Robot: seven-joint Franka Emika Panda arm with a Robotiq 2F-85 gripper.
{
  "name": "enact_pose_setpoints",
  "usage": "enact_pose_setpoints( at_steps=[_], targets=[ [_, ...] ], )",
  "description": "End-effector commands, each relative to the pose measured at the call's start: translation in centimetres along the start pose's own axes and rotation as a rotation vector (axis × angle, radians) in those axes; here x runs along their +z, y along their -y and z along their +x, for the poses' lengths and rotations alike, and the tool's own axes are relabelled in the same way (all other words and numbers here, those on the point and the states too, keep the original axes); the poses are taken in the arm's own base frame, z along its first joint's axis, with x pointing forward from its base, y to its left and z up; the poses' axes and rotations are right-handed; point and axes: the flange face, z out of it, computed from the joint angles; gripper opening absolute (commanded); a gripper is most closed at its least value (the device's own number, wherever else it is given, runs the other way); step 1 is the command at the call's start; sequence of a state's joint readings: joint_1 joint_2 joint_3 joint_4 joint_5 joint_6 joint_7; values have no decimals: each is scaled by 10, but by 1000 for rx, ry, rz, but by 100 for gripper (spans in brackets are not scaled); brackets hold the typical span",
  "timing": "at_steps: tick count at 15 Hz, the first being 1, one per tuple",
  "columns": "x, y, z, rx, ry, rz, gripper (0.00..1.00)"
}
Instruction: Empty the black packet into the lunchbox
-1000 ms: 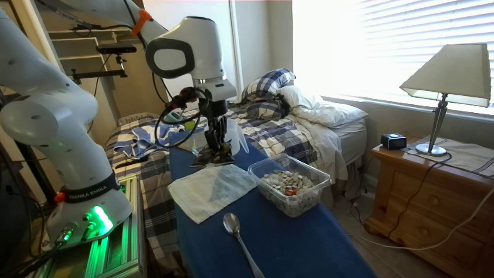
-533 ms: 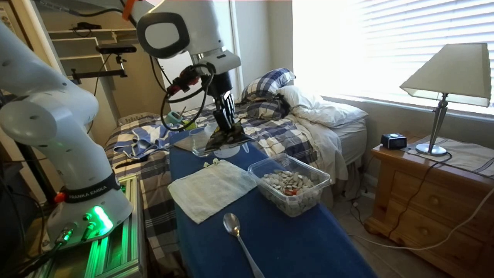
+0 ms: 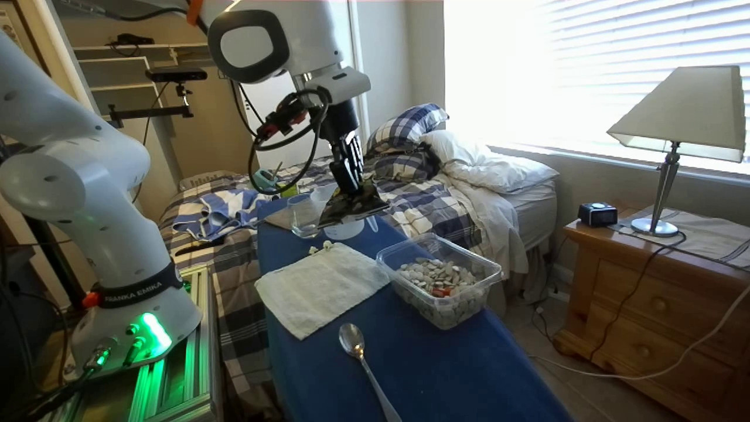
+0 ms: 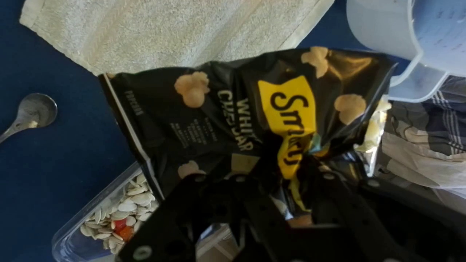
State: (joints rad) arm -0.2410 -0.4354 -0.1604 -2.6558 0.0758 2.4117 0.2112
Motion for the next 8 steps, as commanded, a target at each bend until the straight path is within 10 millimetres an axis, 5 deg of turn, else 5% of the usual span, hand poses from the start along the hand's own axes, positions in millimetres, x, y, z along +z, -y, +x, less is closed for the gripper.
enact_pose_setpoints(
  at_steps=[1,8],
  targets=[
    [-8,-5,21,-61,-45,11,5],
    [-29,-31,62,-249,-109,5,5]
  ],
)
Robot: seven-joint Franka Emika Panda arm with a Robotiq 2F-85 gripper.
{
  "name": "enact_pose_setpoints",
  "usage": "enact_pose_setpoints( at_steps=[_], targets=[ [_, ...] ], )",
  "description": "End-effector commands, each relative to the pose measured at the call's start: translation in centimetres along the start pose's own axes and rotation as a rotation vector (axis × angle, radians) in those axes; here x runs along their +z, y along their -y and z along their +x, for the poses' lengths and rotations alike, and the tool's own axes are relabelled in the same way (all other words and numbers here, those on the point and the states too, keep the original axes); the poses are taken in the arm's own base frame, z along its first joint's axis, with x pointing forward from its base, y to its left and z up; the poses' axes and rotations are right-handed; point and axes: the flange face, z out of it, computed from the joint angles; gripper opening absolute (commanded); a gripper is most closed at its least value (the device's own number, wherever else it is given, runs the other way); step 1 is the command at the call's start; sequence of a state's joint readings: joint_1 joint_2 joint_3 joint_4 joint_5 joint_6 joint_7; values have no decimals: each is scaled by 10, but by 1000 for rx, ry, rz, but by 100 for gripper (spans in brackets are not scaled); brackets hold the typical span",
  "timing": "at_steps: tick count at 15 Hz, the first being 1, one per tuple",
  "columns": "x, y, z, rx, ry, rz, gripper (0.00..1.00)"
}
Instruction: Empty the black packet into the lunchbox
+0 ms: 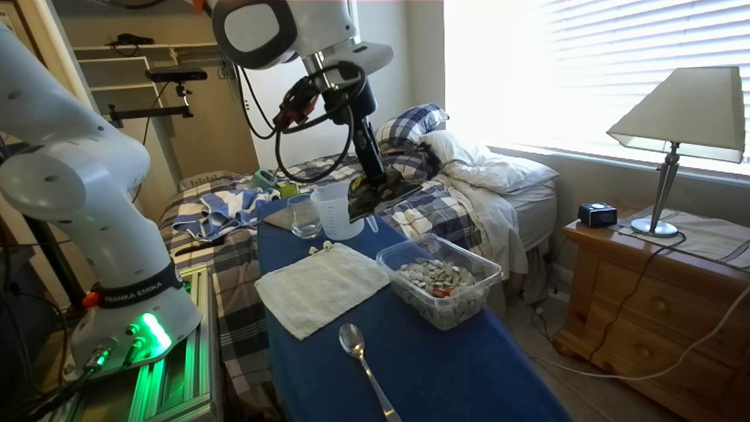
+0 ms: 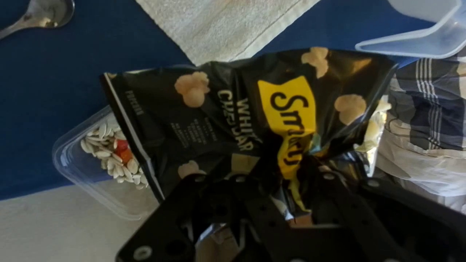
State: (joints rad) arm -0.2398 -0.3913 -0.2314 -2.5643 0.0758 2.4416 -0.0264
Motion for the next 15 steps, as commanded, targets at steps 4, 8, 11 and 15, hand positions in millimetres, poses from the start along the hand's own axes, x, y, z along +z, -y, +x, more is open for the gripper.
enact_pose_setpoints(
  at_steps=[4,8,11,15],
  targets=[
    [-1,-38,42,-197,-114,-41,5],
    [11,-63,53,-292,-150,-79,5],
    [15,-72,61,-352,-183,-107,5],
    [21,-79,69,-423,-228,-141,5]
  ],
)
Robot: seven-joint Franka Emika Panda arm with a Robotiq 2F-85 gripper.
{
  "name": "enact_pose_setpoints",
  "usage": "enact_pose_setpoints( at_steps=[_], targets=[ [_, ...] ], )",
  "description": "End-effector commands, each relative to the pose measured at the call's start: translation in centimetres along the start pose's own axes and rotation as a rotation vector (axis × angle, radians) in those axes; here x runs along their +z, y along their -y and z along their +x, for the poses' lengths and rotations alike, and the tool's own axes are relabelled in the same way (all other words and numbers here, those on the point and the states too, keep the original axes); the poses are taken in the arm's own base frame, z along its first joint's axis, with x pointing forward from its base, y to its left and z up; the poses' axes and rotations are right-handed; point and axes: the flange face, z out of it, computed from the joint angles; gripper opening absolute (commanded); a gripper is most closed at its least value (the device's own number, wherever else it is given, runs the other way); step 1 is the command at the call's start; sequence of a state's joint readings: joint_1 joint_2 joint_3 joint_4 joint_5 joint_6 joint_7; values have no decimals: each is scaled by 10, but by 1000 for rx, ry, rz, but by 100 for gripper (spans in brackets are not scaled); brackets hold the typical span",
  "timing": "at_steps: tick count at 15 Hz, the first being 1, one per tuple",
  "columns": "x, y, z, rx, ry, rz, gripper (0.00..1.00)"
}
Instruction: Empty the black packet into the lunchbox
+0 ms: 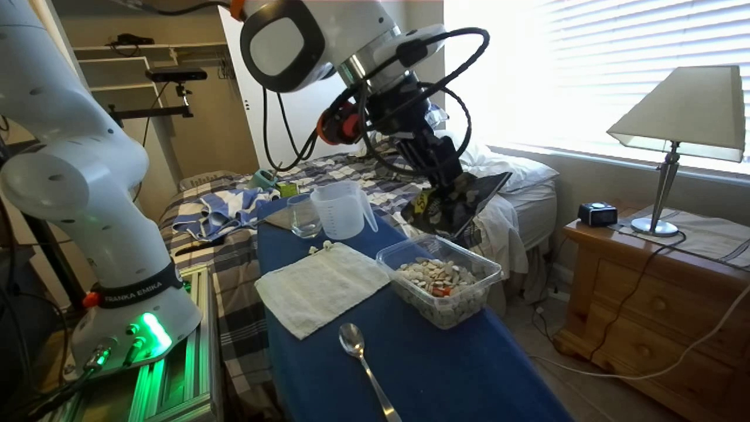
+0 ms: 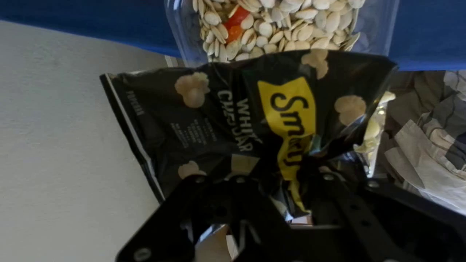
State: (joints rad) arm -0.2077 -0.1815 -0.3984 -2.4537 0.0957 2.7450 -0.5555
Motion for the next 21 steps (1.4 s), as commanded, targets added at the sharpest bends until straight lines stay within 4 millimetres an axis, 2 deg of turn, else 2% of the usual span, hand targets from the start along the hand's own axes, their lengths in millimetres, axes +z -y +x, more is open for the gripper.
enact_pose_setpoints(
  at_steps=[1,10,21],
  targets=[
    [9,-9,7,-66,-38,-25,5],
    [19,-20,2,-252,-71,-98,5],
    [8,-14,-3,-372,-178,-163,5]
  ],
)
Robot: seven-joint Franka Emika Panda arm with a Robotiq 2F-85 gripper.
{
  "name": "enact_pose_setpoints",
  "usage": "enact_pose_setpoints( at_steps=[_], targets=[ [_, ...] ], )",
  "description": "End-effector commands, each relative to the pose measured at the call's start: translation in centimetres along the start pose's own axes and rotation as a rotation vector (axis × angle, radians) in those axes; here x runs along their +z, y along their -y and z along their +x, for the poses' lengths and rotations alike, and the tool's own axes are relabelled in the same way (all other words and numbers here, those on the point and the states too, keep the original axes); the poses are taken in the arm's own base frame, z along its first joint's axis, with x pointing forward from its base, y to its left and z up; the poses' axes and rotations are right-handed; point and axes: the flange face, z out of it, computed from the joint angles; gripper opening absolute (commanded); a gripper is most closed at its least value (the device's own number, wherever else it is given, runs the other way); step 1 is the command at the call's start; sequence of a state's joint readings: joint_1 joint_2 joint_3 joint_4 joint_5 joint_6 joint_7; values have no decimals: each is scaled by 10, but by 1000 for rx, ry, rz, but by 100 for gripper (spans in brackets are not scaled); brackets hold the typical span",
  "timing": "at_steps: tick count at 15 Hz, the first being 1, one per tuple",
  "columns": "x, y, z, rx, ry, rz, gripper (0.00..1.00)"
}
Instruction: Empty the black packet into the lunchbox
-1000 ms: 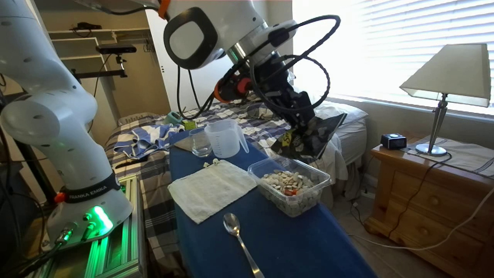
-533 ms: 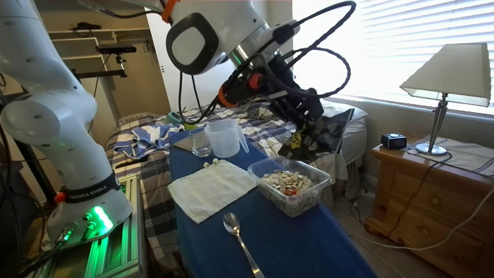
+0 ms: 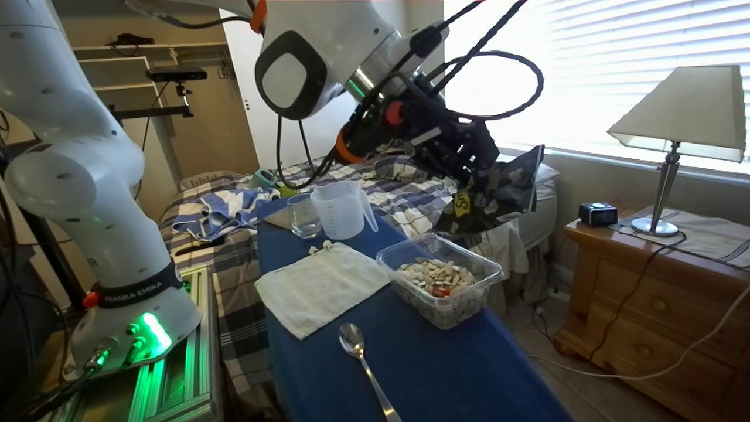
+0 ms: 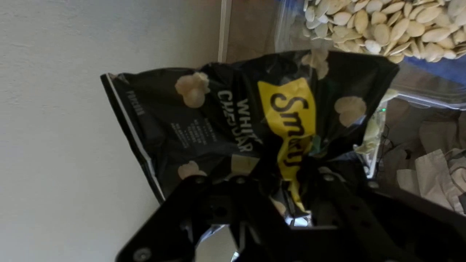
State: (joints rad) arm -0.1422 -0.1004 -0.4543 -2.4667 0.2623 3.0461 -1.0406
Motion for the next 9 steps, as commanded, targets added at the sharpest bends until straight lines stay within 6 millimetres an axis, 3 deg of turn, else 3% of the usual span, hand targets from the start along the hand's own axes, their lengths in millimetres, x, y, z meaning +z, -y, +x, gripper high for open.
enact_pose_setpoints(
  at_steps=[1,9],
  targets=[
    [-6,3,-5,-52,-28,-18,5],
    [-10,16,-24,-169,-31,-24,5]
  ],
)
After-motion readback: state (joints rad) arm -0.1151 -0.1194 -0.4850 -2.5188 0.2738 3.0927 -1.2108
